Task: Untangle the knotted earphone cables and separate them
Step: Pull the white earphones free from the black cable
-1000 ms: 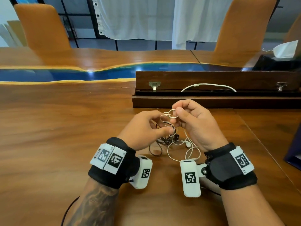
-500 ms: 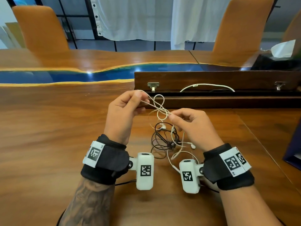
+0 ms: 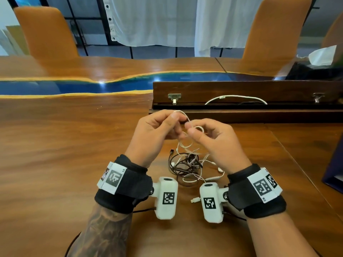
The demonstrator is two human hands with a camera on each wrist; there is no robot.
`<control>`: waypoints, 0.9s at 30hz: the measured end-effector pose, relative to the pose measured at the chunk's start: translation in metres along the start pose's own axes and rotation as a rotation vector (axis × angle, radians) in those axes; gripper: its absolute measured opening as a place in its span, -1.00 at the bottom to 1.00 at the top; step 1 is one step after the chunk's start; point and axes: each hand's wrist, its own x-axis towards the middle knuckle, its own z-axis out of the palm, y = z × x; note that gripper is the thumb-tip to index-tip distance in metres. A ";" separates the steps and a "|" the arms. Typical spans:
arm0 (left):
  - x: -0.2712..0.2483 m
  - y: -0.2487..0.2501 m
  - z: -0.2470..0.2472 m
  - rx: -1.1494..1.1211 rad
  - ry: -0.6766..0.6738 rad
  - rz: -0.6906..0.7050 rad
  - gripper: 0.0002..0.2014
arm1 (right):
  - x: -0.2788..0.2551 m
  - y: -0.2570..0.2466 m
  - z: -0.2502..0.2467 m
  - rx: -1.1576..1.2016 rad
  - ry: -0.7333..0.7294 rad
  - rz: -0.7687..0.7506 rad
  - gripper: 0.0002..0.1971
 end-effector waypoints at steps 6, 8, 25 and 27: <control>0.002 -0.011 -0.008 0.431 0.071 0.068 -0.87 | 0.003 -0.002 -0.012 0.186 0.153 0.140 -0.92; 0.004 -0.013 -0.008 0.526 0.150 0.094 -0.77 | 0.002 -0.003 -0.011 0.287 0.090 0.192 -0.94; 0.009 -0.001 -0.038 0.444 0.591 0.220 -0.94 | 0.000 0.001 -0.028 0.068 0.067 0.125 -0.94; 0.008 0.005 -0.037 0.156 0.567 0.135 -0.94 | 0.002 0.004 -0.027 0.038 0.097 0.130 -0.89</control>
